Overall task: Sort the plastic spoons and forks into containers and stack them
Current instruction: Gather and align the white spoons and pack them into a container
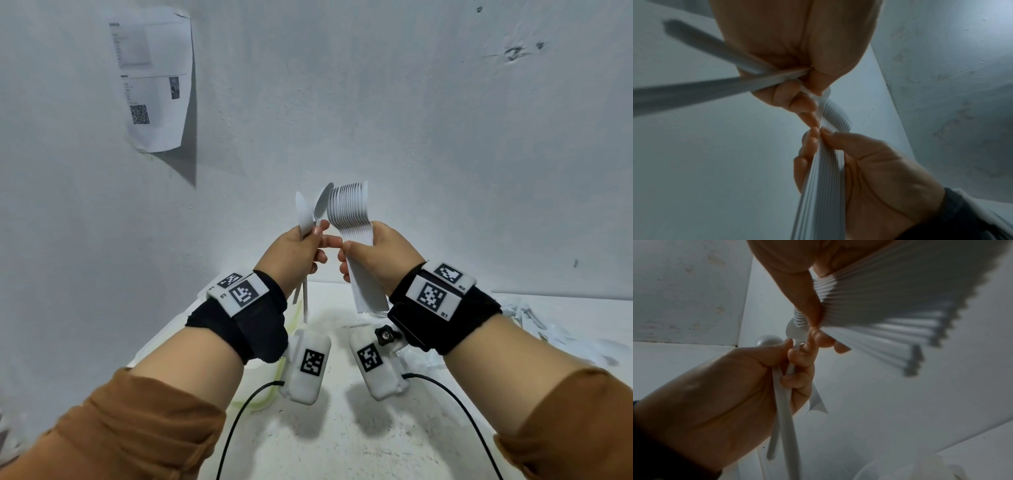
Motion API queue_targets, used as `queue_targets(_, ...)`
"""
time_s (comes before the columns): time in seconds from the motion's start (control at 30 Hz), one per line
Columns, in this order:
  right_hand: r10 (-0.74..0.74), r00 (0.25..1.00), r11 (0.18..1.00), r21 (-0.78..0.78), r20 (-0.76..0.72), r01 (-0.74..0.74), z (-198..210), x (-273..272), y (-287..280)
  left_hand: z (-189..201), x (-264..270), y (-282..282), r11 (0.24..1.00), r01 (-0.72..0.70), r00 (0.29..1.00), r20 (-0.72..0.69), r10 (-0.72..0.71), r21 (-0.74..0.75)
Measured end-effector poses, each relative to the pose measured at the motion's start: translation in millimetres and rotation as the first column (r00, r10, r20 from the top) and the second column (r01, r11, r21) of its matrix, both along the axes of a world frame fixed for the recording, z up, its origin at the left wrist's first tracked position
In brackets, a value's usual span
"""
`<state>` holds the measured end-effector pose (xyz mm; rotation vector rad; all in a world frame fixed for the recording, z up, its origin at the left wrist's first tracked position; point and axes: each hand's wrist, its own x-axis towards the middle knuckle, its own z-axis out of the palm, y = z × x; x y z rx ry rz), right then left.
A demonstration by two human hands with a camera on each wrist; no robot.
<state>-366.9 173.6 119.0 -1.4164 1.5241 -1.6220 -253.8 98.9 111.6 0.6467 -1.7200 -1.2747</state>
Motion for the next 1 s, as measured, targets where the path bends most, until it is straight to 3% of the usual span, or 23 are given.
queue_targets(0.13,-0.062,0.998,0.998,0.008,-0.007,0.062,-3.4,-6.8,-4.9,-0.1,0.0,-4.2,0.999,-0.044,0.999,-0.011,0.044,0.003)
queue_targets(0.43,-0.010,1.000,0.999,-0.032,-0.017,0.010,3.3,-3.8,-3.4,-2.0,-6.7,-1.1,0.997,-0.046,0.996,0.075,0.050,-0.055)
queue_targets(0.73,-0.075,0.987,0.997,0.009,-0.140,0.077,7.0,-6.7,-10.9,6.7,-11.1,-1.8,0.985,-0.013,0.991,0.126,0.035,-0.169)
queue_targets(0.87,-0.101,0.956,0.994,0.006,-0.274,0.107,13.0,-12.6,-11.0,11.2,-12.1,-1.4,0.986,0.007,0.988,0.151,0.019,-0.166)
queue_targets(1.0,0.019,0.988,0.999,0.050,-0.154,-0.011,17.3,-18.8,-7.6,16.9,-13.8,-2.7,0.984,0.017,0.985,0.174,0.014,-0.176)
